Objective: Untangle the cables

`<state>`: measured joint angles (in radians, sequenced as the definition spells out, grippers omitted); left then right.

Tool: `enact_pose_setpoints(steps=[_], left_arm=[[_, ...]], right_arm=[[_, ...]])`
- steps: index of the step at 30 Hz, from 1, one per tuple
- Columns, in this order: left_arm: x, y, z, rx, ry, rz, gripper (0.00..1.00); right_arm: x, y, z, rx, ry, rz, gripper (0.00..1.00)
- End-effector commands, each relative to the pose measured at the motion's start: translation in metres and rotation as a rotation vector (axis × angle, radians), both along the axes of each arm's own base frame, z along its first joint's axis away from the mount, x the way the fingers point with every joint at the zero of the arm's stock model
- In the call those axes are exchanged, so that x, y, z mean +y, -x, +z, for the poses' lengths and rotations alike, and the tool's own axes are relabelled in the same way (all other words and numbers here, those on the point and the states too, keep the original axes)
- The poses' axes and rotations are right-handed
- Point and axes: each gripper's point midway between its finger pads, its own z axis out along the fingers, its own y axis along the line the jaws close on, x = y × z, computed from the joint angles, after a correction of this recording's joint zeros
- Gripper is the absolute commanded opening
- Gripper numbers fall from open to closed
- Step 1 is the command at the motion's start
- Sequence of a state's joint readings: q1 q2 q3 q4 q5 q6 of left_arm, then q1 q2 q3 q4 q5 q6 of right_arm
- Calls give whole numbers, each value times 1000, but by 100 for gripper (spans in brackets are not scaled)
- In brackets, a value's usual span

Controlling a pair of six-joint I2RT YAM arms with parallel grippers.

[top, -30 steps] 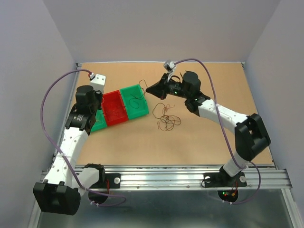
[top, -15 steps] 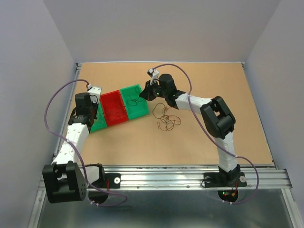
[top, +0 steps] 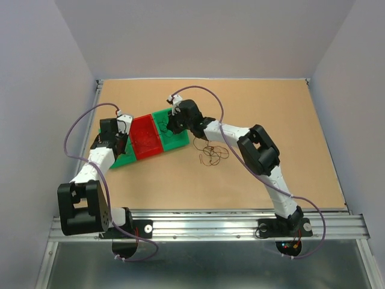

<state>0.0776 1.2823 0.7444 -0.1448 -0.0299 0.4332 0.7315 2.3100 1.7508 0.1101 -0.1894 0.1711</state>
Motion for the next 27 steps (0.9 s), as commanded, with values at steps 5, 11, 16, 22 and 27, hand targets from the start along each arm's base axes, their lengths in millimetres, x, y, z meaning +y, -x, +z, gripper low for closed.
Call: enact_pose_setpoints(steps=[5, 11, 16, 22, 27], left_arm=[[3, -14, -14, 23, 5, -1, 0], [4, -43, 0, -37, 27, 25, 0], [10, -60, -23, 26, 24, 59, 0], [5, -75, -45, 76, 59, 58, 0], [5, -87, -57, 91, 55, 71, 0]], right_arm=[[-35, -28, -32, -40, 235, -262, 1], [-48, -28, -48, -27, 282, -307, 0], [-56, -33, -58, -15, 289, -332, 1], [-87, -29, -68, 16, 265, -404, 1], [-83, -13, -57, -20, 151, -355, 1]])
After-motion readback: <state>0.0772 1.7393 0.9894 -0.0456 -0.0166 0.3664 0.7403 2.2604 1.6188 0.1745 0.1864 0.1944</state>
